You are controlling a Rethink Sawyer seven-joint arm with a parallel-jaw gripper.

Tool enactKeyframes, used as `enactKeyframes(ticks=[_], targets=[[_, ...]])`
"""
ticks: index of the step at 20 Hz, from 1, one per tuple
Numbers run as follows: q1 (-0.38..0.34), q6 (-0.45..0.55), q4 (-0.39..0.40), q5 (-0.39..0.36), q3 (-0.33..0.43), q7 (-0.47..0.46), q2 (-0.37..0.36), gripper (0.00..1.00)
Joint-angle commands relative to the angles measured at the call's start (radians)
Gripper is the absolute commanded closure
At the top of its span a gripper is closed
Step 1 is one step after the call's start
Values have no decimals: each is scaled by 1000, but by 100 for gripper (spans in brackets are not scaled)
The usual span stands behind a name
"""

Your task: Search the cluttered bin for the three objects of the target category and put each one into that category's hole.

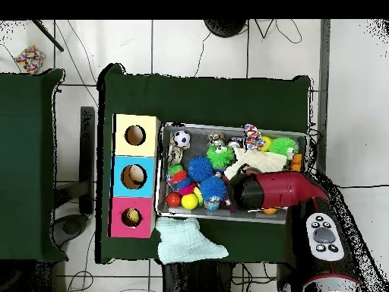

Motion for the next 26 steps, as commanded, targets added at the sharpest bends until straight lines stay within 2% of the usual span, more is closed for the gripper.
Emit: enactKeyframes(ticks=[1,4,11,18,23,26], targets=[[-9,15,12,-104,-30,-100,46,0],[-28,11,8,-85,-7,-95,53,0],[17,-26,-19,-63,0,-16,96,0],[13,-129,51,68,116,81,74,0],[47,-123,43,124,135,92,73,0],[88,-128,25,139,115,102,66,0]])
